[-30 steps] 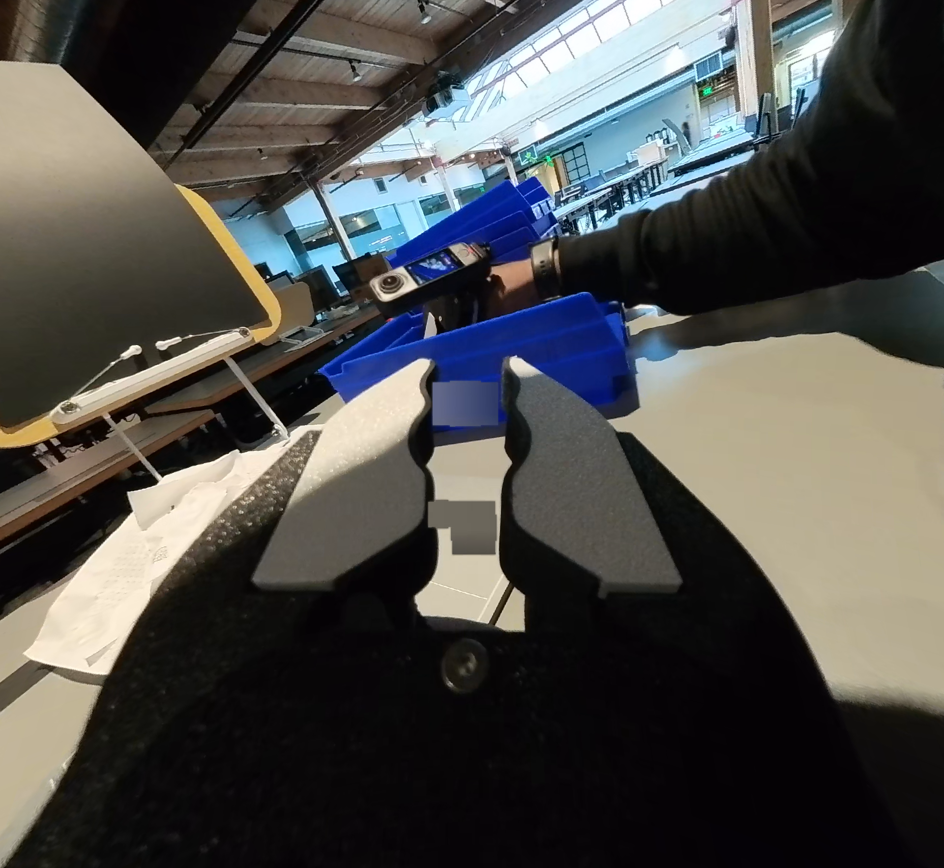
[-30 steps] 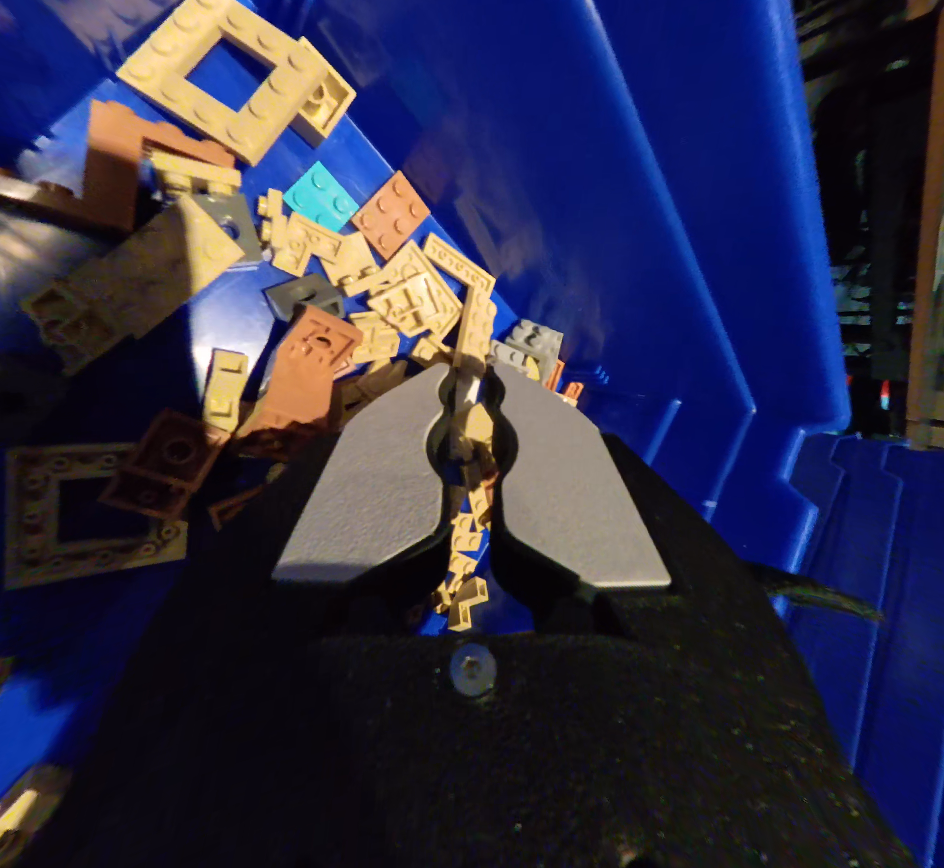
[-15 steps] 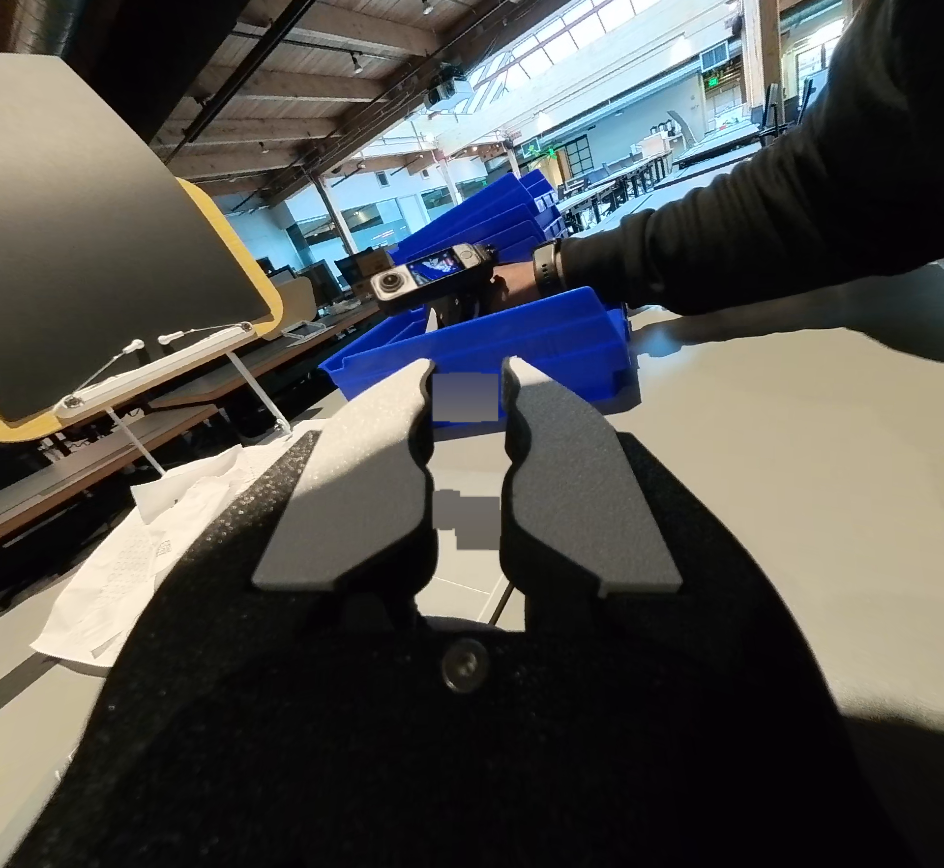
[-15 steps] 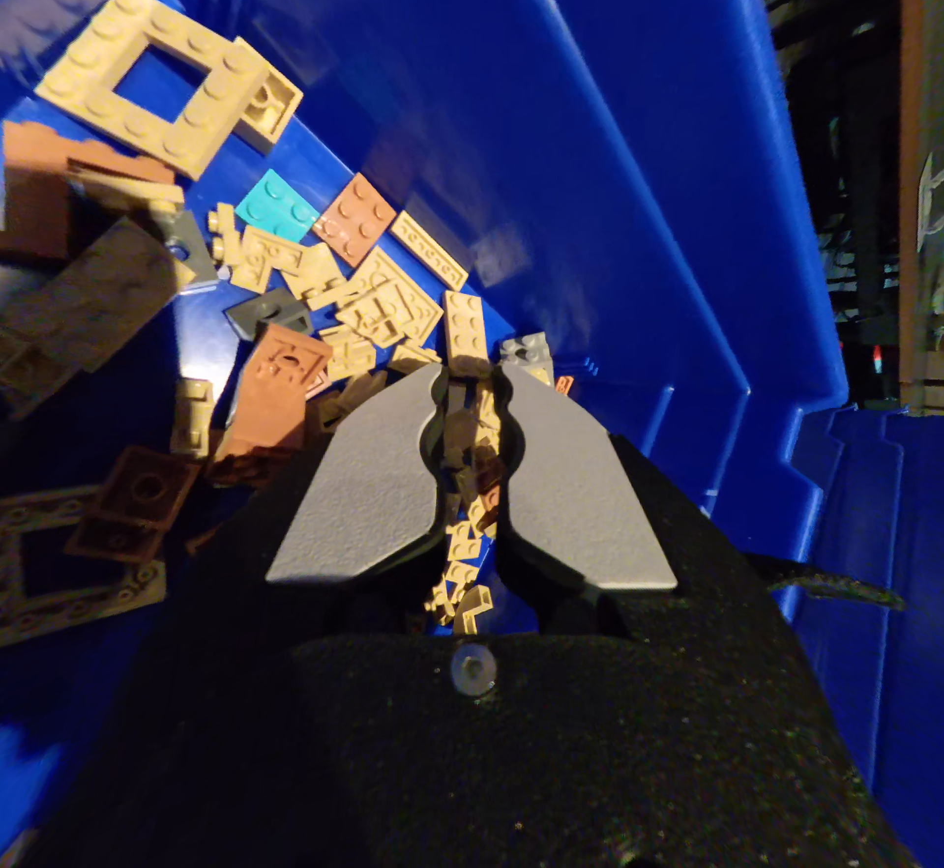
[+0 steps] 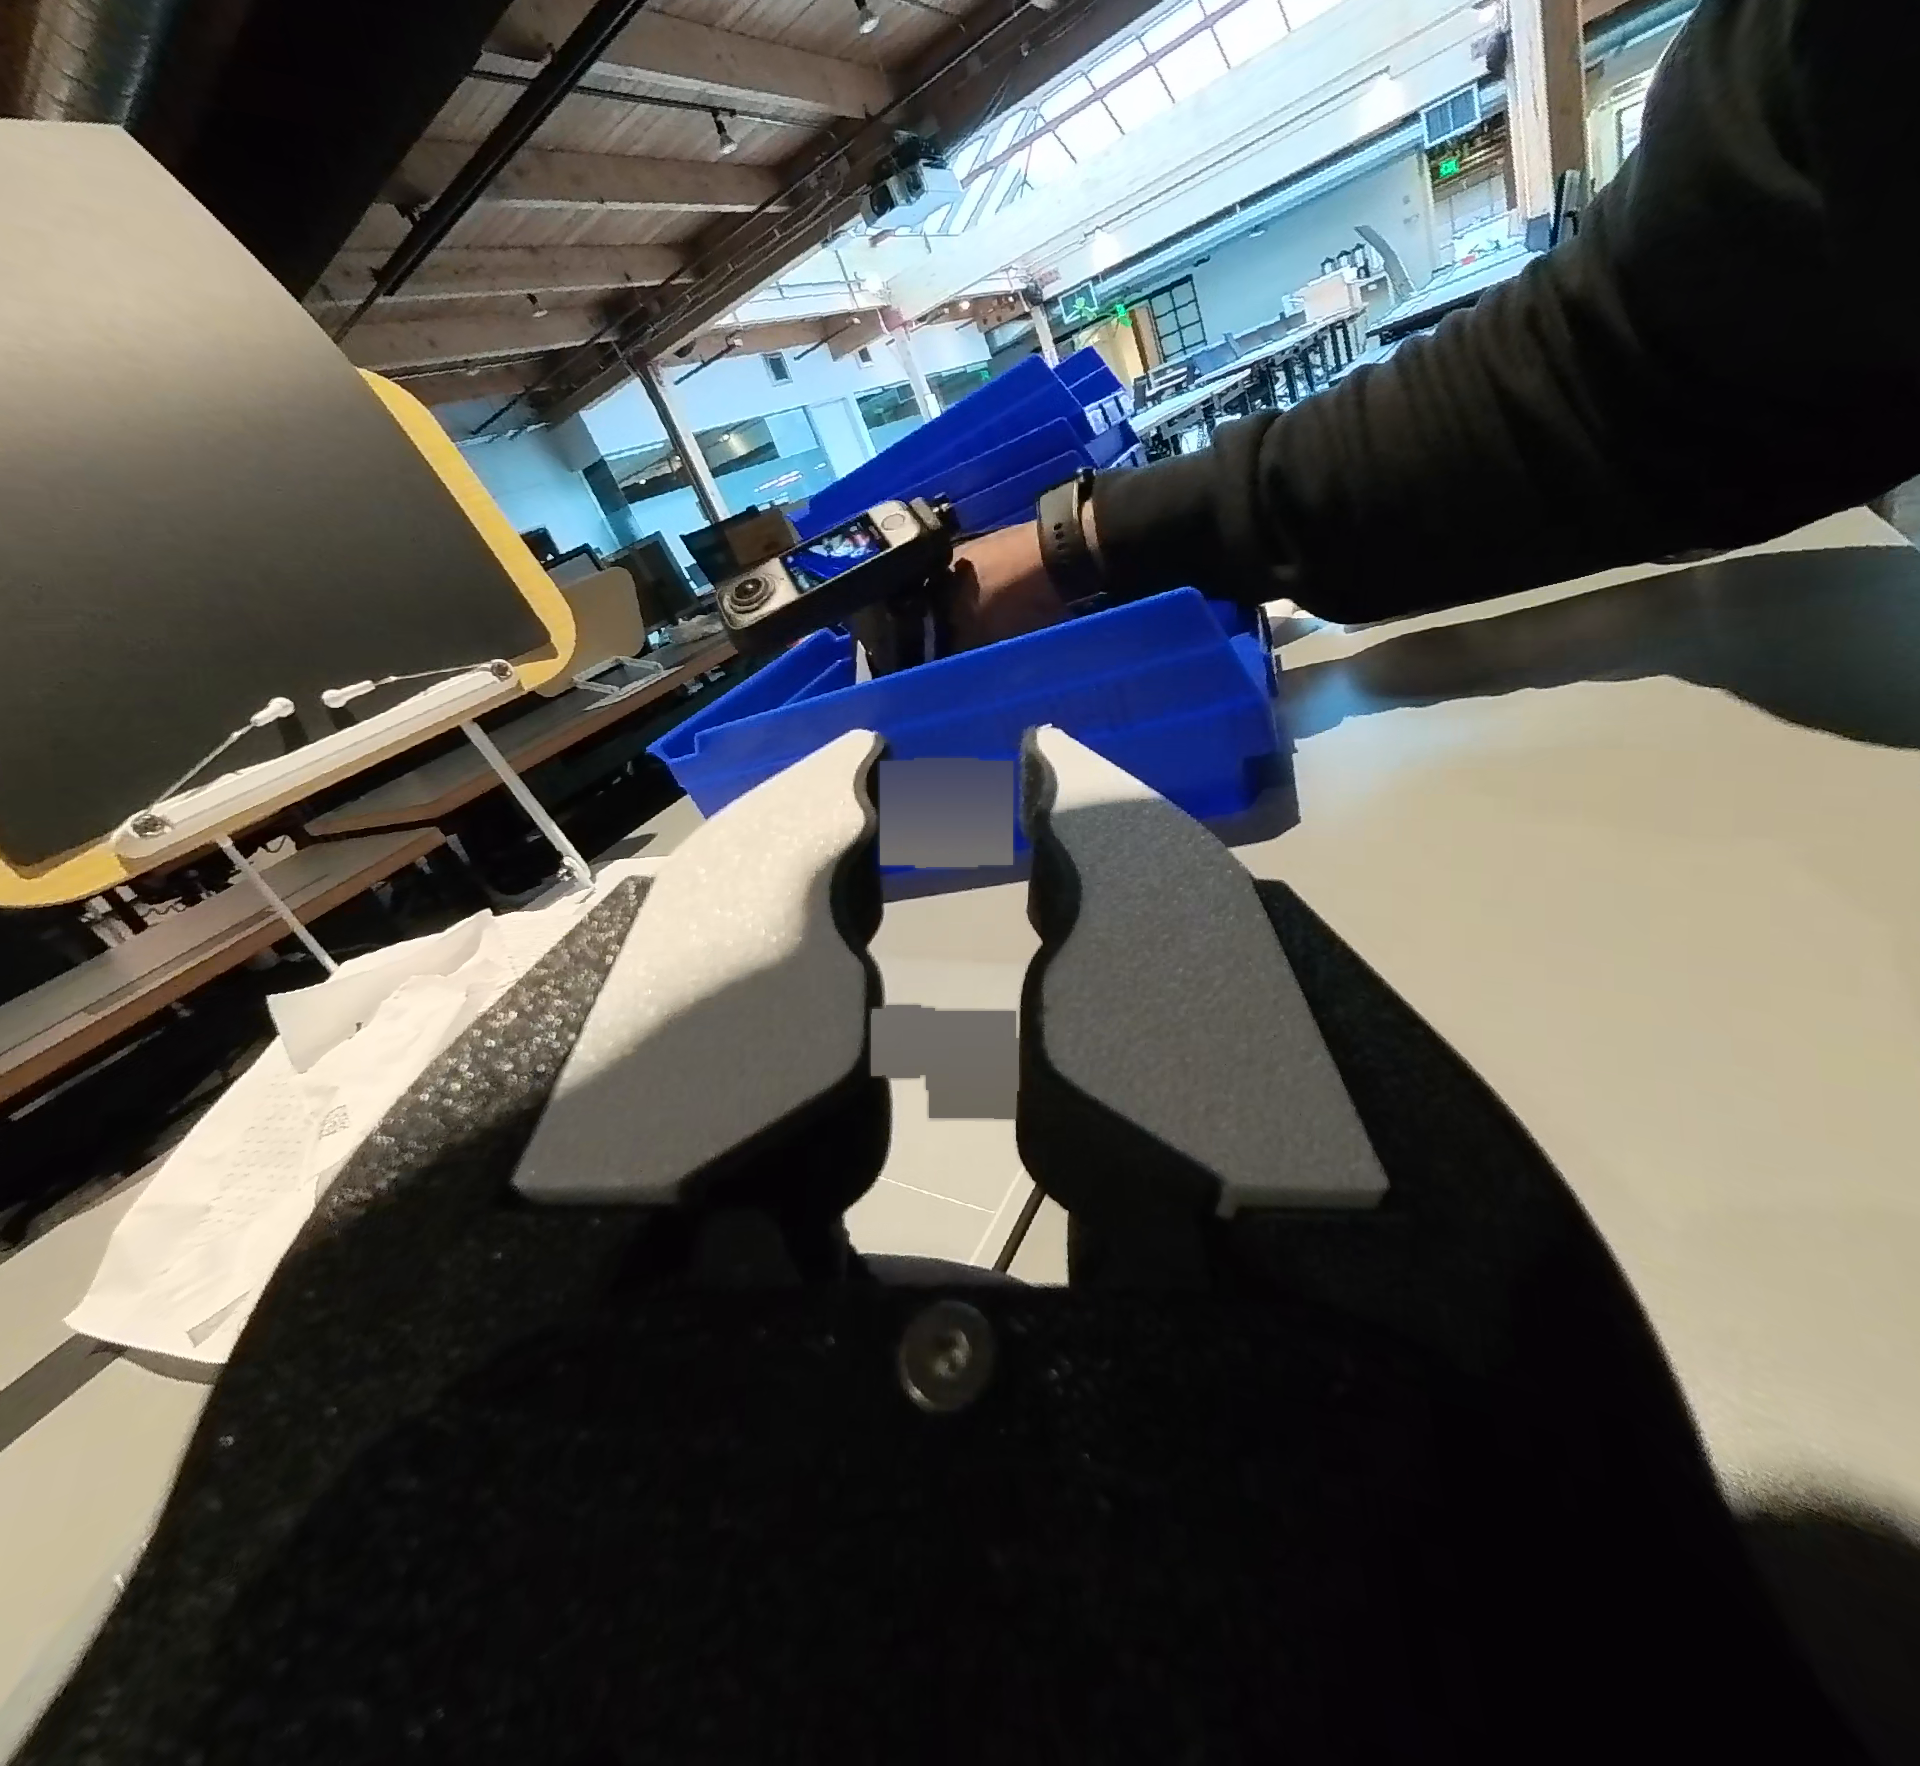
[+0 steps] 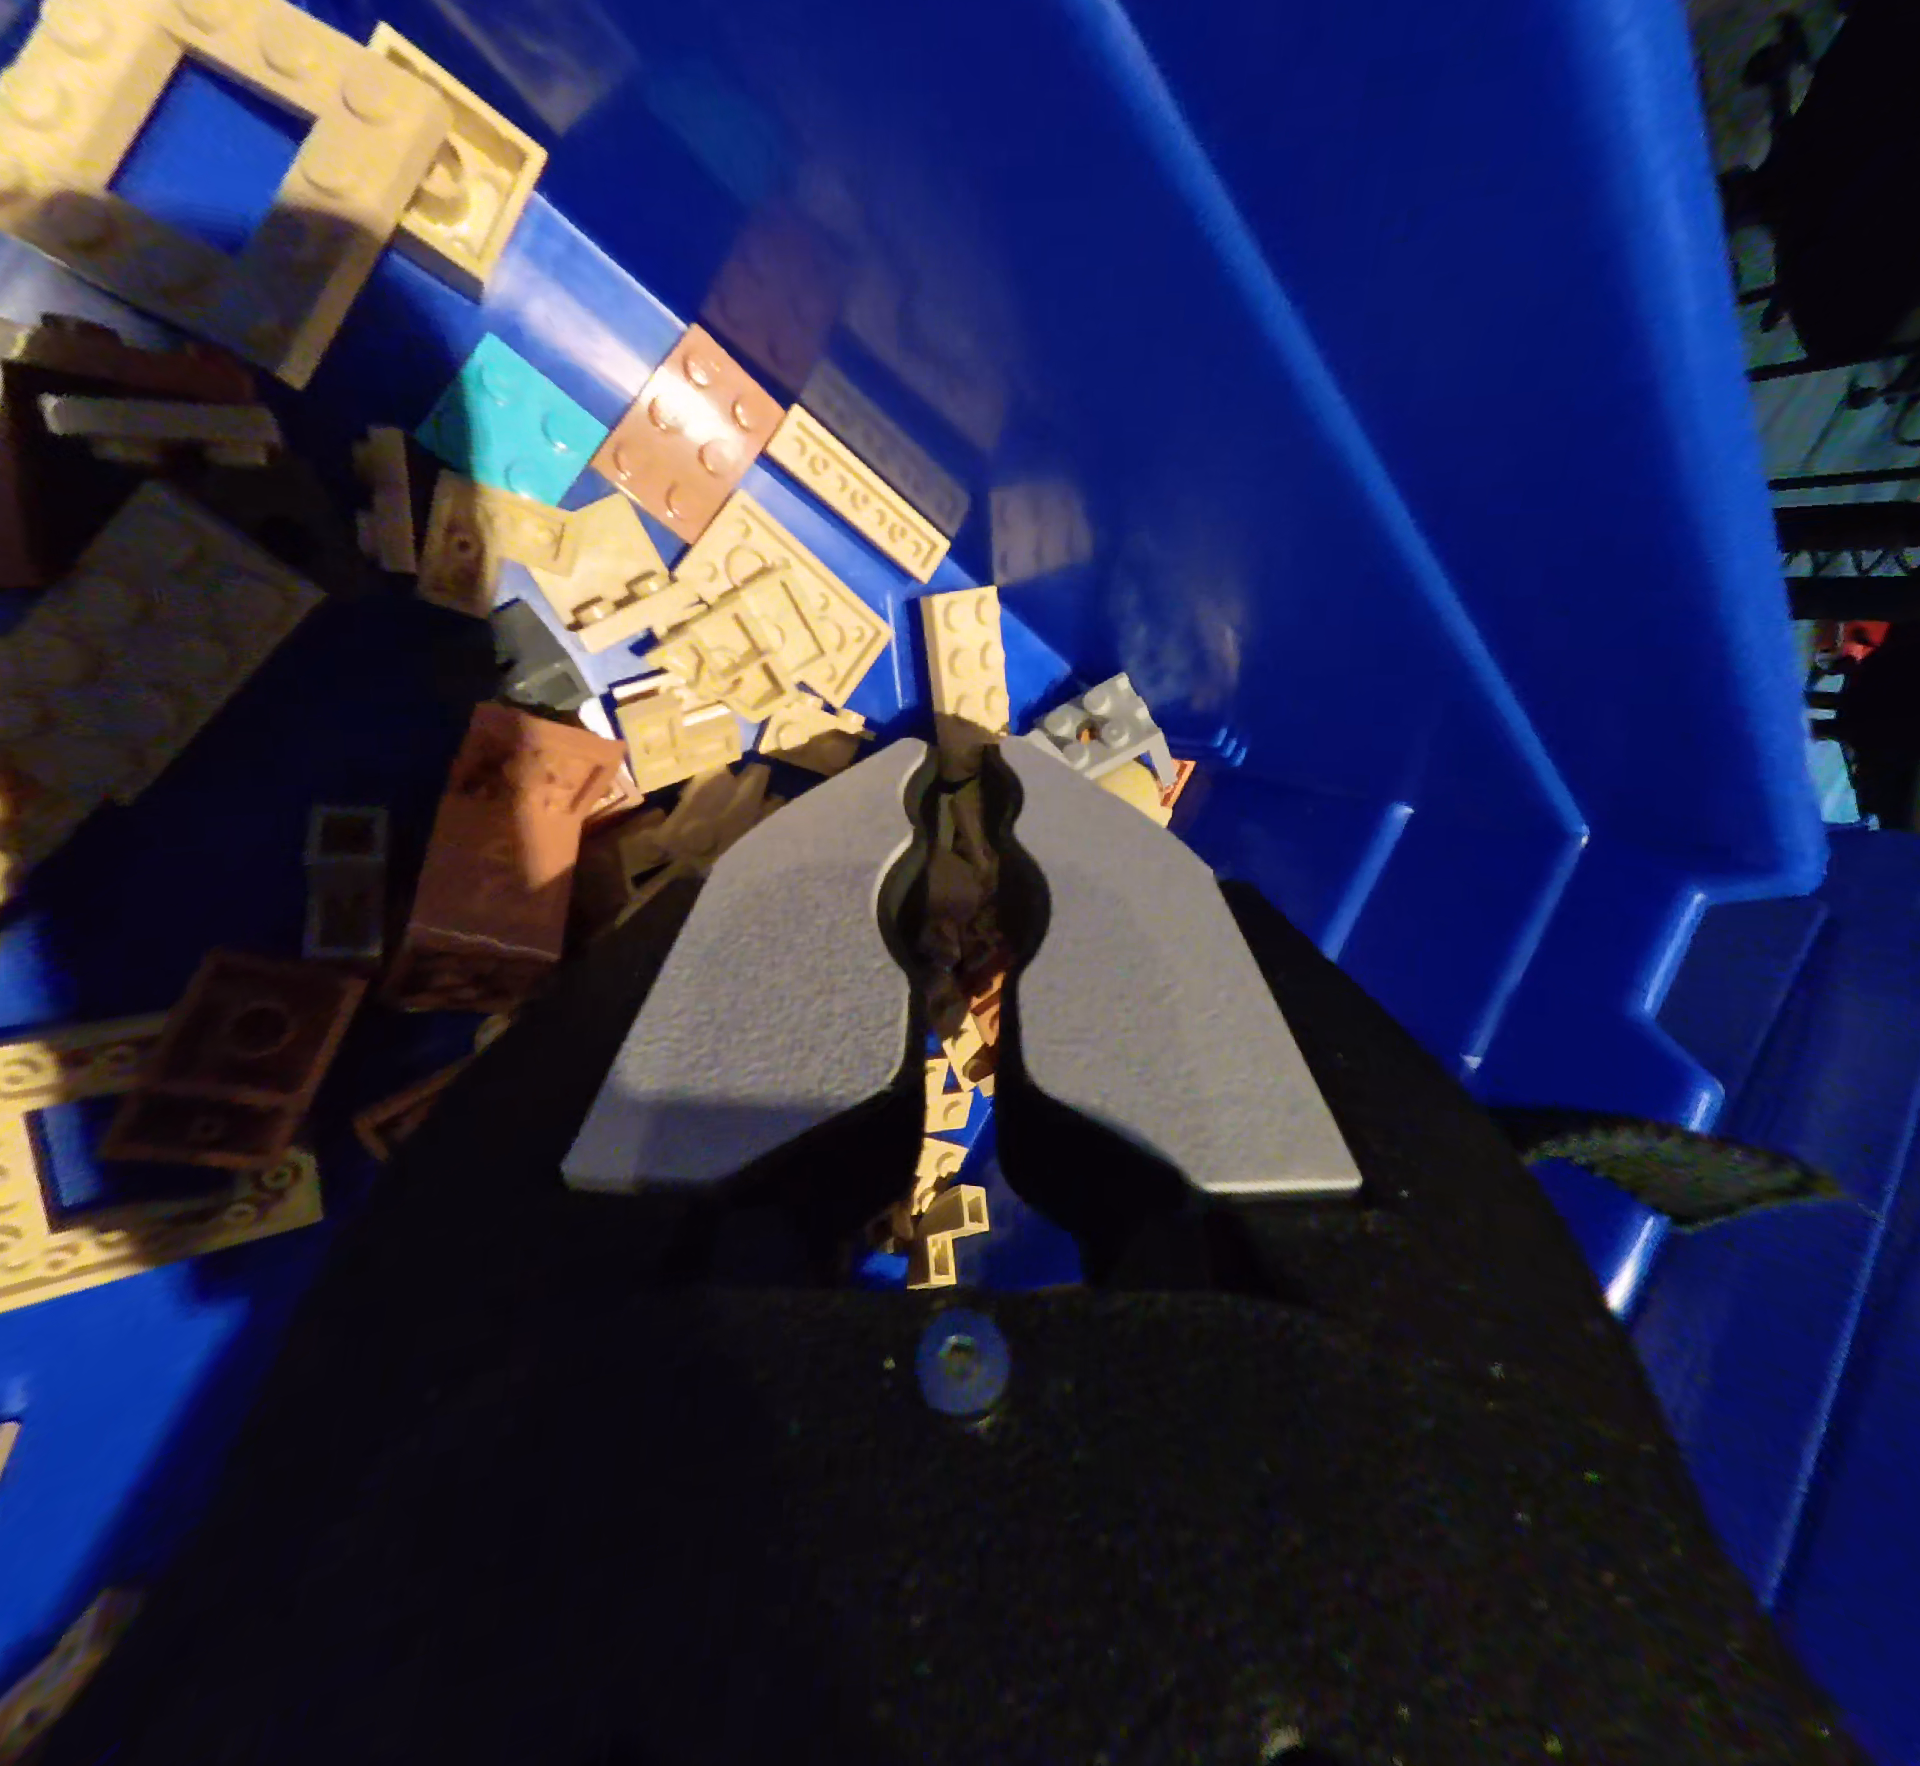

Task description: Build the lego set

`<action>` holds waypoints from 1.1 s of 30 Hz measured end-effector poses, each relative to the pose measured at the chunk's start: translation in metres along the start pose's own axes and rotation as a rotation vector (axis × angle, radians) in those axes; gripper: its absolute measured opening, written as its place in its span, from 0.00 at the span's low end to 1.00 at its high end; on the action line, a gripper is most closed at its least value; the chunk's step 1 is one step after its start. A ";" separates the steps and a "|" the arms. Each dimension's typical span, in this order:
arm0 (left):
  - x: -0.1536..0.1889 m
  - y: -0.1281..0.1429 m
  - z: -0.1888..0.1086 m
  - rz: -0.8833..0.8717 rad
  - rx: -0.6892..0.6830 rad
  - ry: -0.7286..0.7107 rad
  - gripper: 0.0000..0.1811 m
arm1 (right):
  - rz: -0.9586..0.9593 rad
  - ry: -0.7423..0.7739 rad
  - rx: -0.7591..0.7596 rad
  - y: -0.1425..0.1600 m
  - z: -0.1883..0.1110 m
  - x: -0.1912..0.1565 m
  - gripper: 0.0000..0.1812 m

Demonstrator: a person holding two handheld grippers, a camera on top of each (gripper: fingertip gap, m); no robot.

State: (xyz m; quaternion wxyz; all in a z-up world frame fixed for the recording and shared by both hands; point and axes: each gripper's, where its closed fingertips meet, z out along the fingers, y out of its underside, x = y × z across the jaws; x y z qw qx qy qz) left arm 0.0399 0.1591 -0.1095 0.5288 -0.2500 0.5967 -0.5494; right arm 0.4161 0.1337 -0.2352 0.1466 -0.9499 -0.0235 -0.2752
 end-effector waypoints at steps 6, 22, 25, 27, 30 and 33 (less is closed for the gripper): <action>-0.001 -0.001 0.000 0.003 0.004 -0.004 0.13 | 0.005 0.034 0.041 -0.002 -0.008 0.000 0.04; -0.024 0.007 -0.002 -0.087 -0.022 -0.071 0.13 | 0.002 -0.074 0.630 -0.045 -0.247 -0.093 0.04; -0.032 0.011 -0.002 -0.095 -0.033 -0.101 0.13 | -0.109 -0.277 0.762 -0.060 -0.284 -0.182 0.04; -0.037 0.012 -0.003 -0.090 -0.036 -0.122 0.13 | -0.221 -0.446 0.809 -0.059 -0.290 -0.251 0.04; -0.040 0.012 -0.005 -0.052 -0.040 -0.143 0.12 | -0.306 -0.570 0.795 -0.050 -0.280 -0.321 0.04; -0.040 0.011 -0.006 -0.022 -0.042 -0.152 0.12 | -0.353 -0.558 0.734 -0.041 -0.257 -0.353 0.05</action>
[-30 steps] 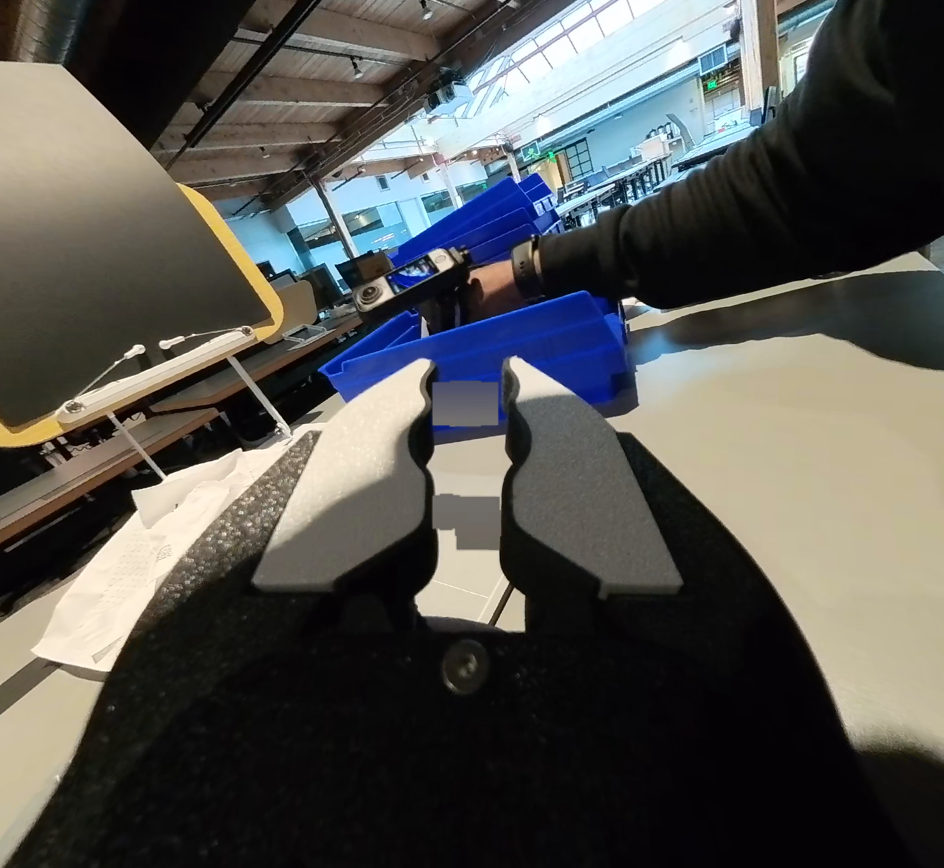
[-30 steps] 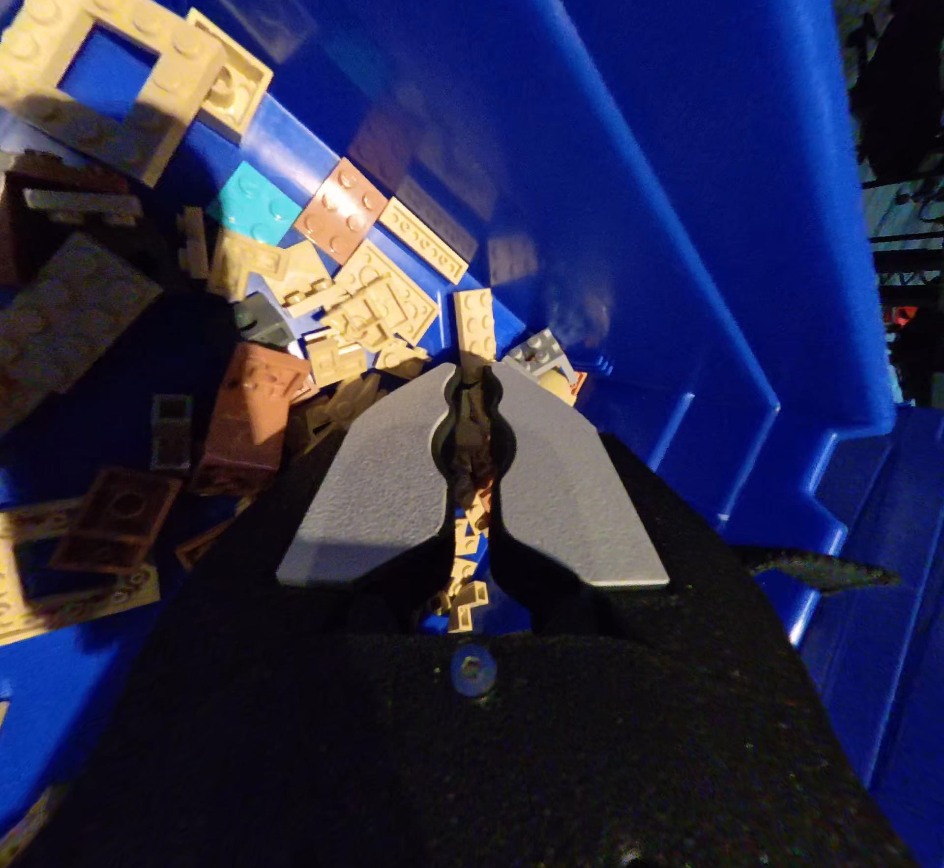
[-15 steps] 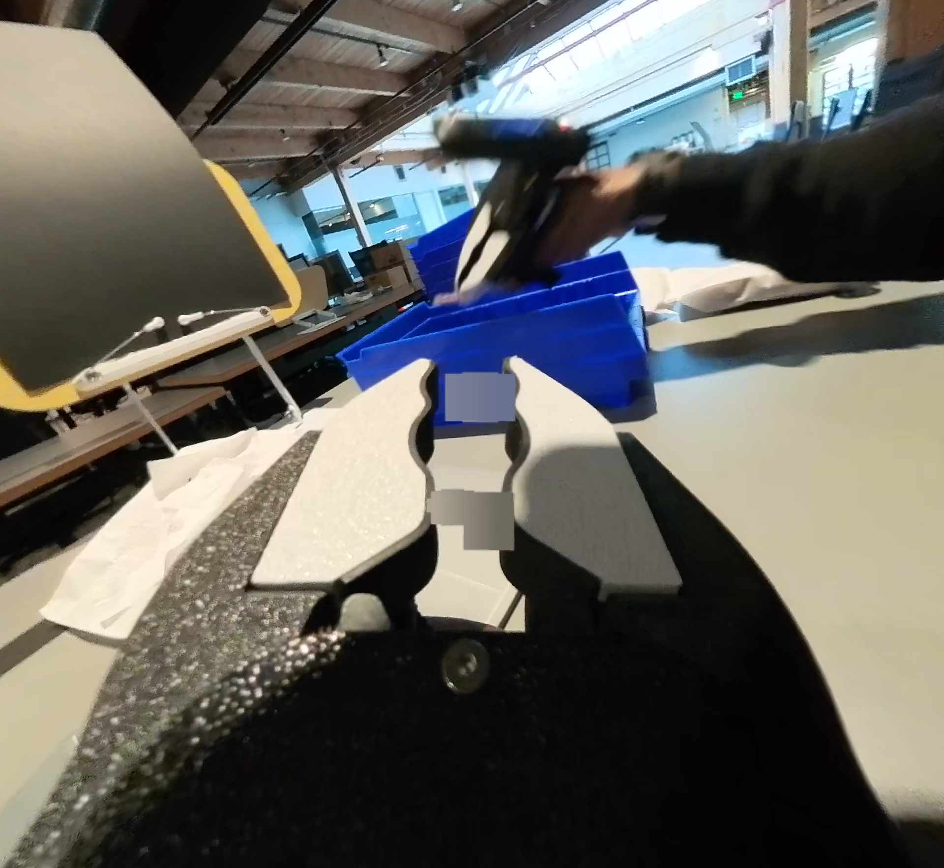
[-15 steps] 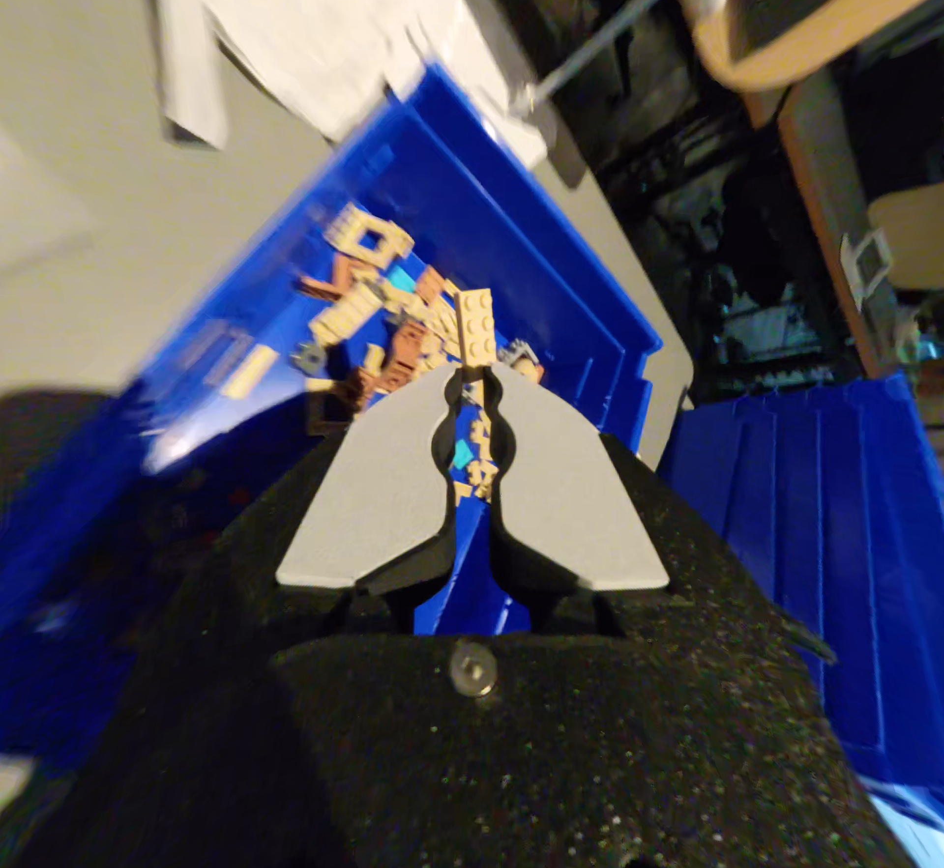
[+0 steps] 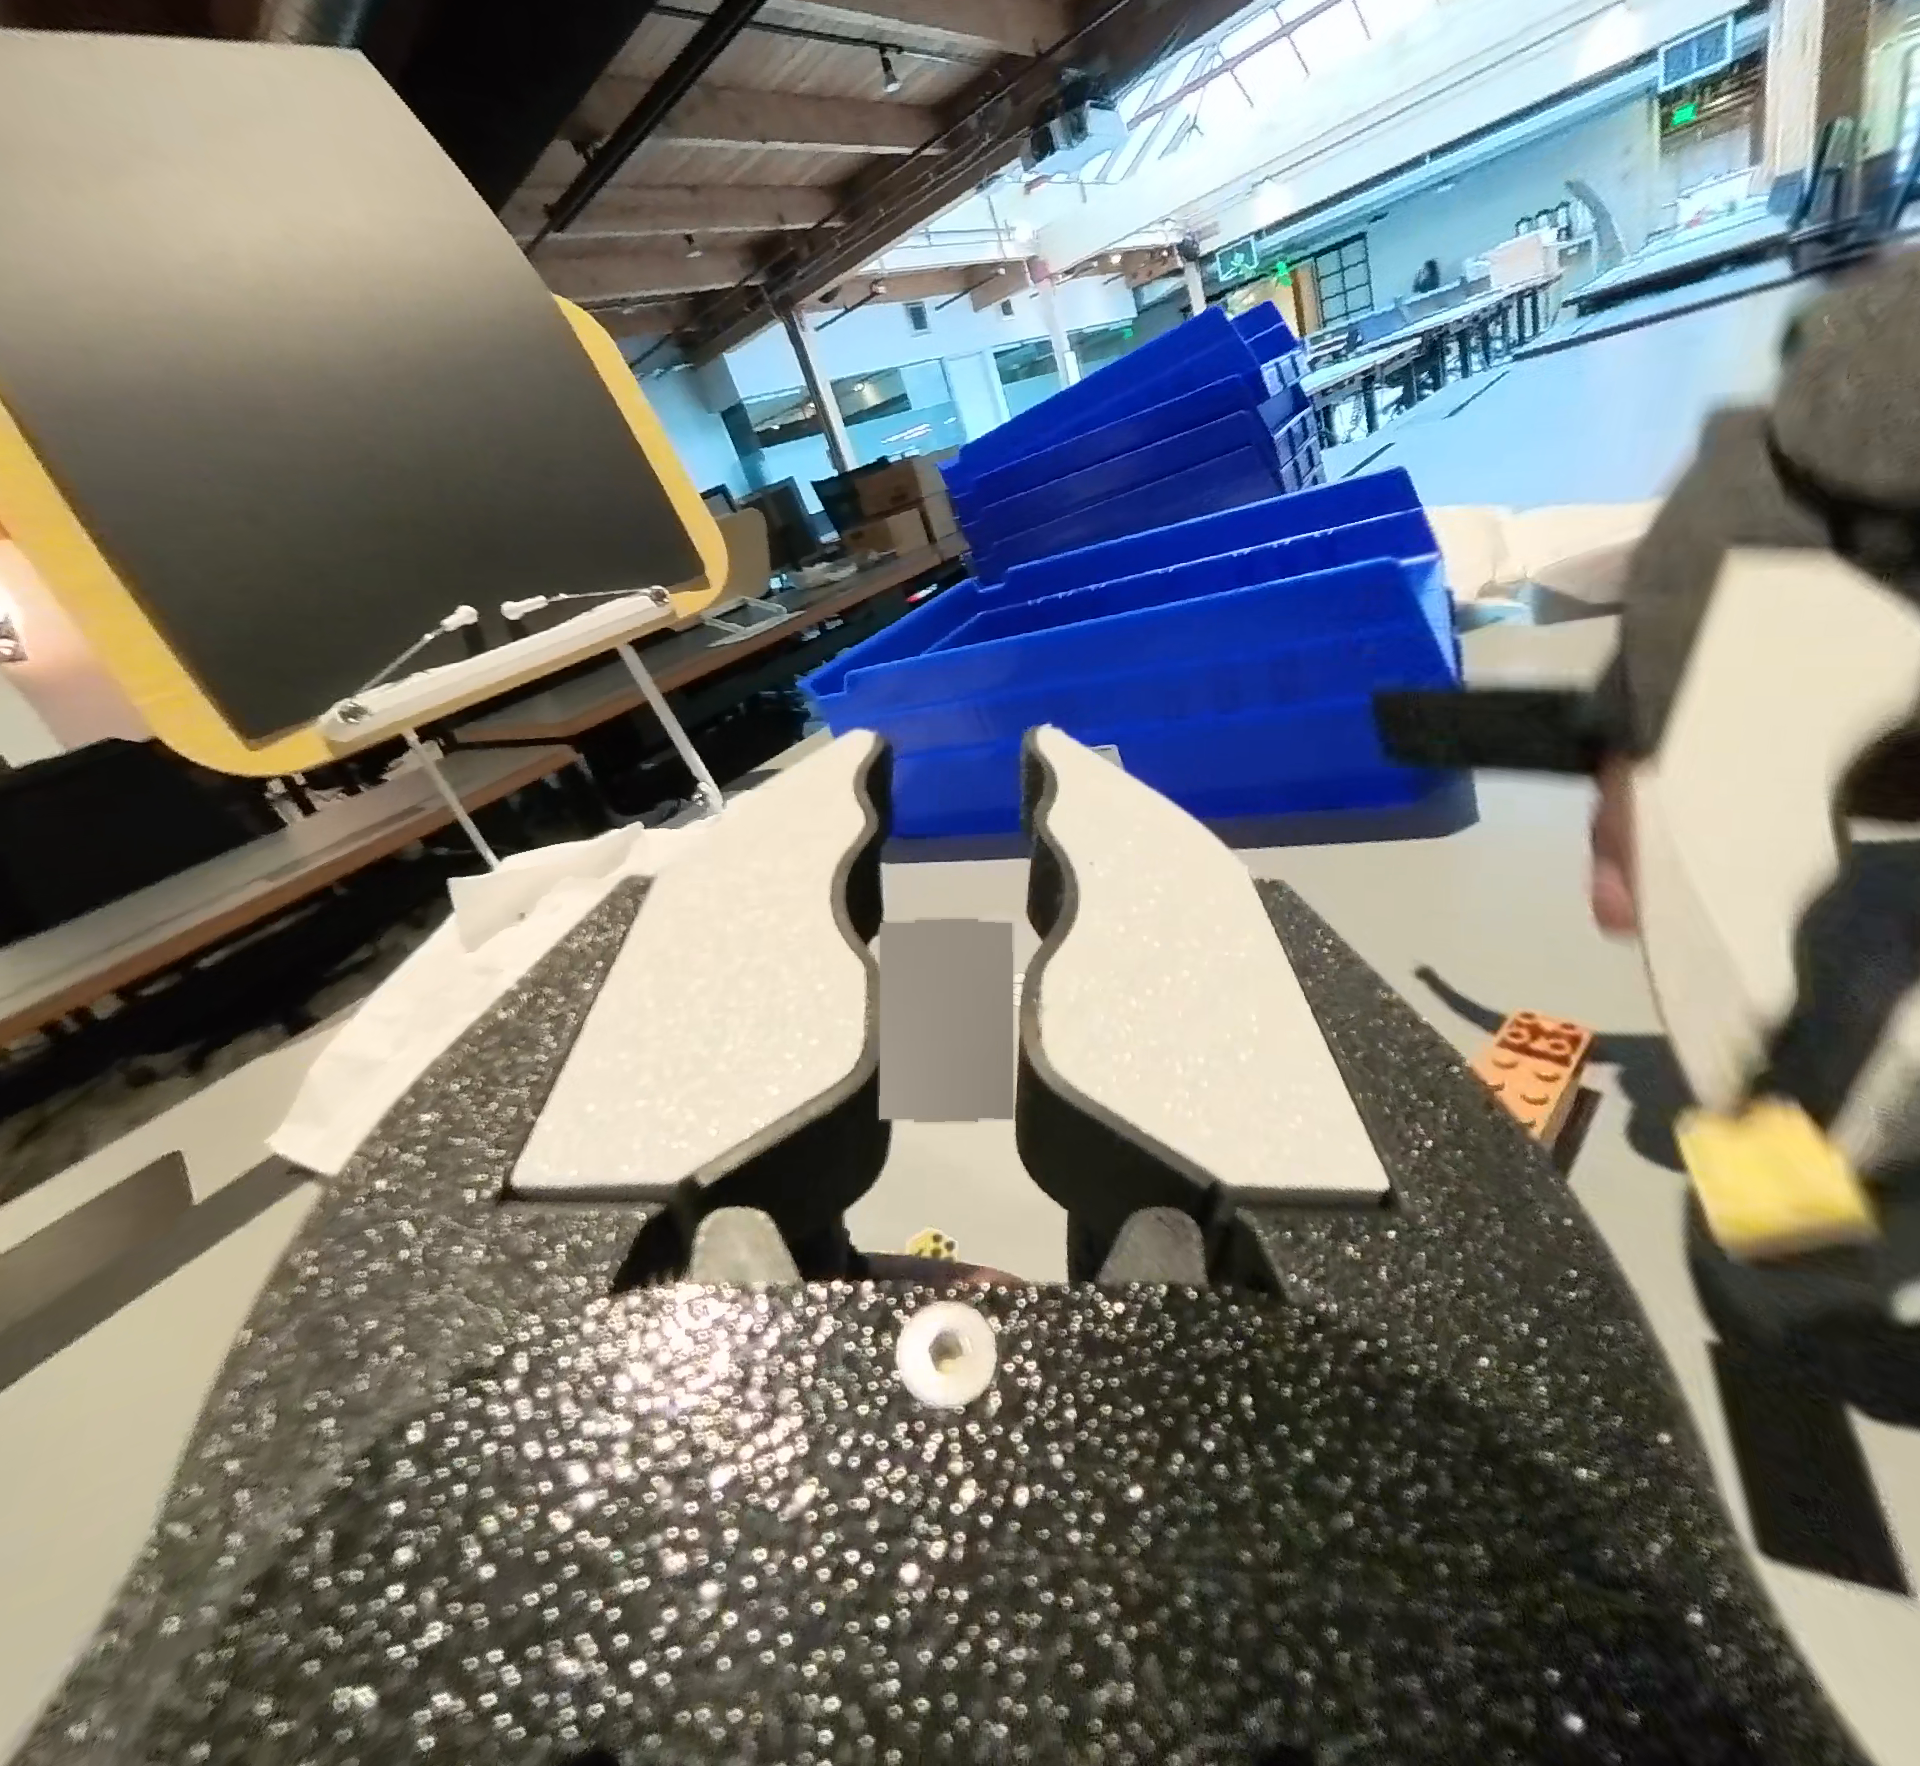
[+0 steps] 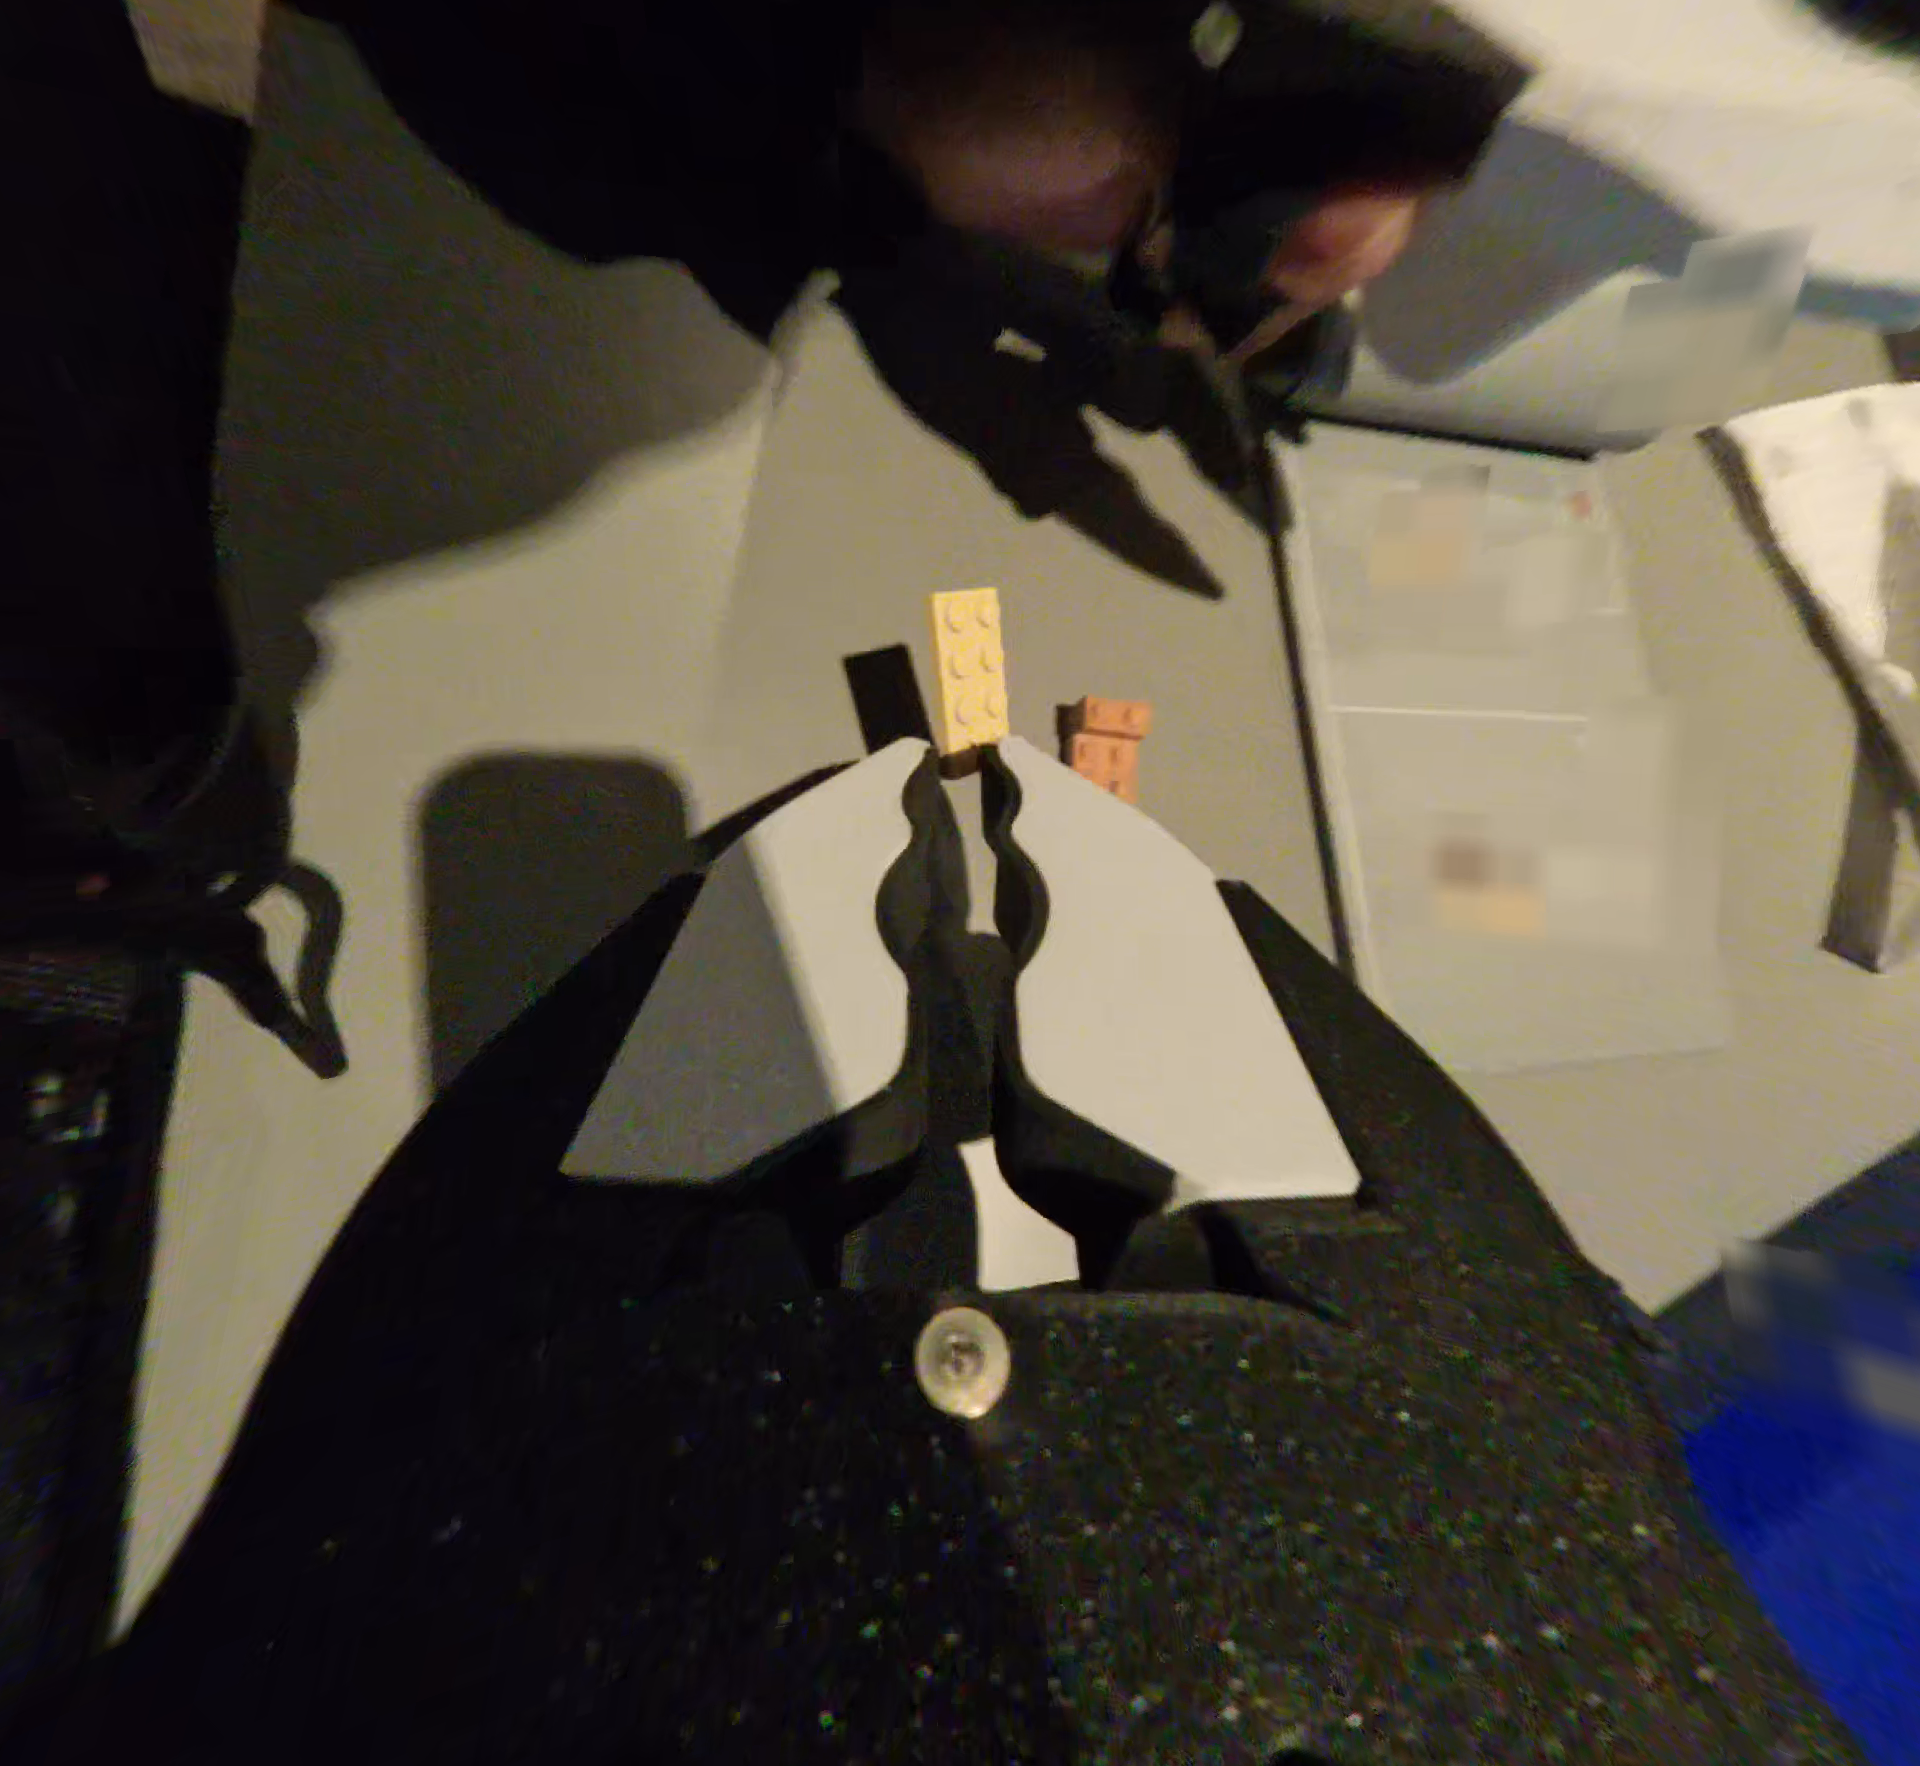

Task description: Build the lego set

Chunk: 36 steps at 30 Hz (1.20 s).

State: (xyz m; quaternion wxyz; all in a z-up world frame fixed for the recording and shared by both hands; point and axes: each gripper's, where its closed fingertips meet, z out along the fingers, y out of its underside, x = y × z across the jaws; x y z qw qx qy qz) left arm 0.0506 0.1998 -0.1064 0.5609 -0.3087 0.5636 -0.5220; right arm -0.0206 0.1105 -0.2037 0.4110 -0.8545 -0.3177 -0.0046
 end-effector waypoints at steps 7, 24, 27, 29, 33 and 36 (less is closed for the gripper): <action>0.014 0.005 0.002 0.052 -0.030 0.046 0.13 | -0.049 0.003 -0.099 0.024 0.020 -0.013 0.05; 0.031 0.003 0.003 0.035 -0.026 0.114 0.13 | 0.178 0.012 0.385 -0.023 -0.045 0.038 0.09; 0.032 0.004 0.003 0.031 -0.027 0.118 0.13 | 0.177 0.033 0.549 -0.039 -0.058 0.059 0.10; 0.032 0.004 0.003 0.037 -0.028 0.117 0.13 | 0.164 0.045 0.616 -0.045 -0.058 0.068 0.10; 0.029 0.006 0.003 0.036 -0.034 0.110 0.13 | 0.111 0.092 0.629 -0.045 -0.051 0.075 0.13; 0.028 0.006 0.003 0.021 -0.033 0.111 0.13 | 0.088 0.126 0.611 -0.037 -0.051 0.075 0.17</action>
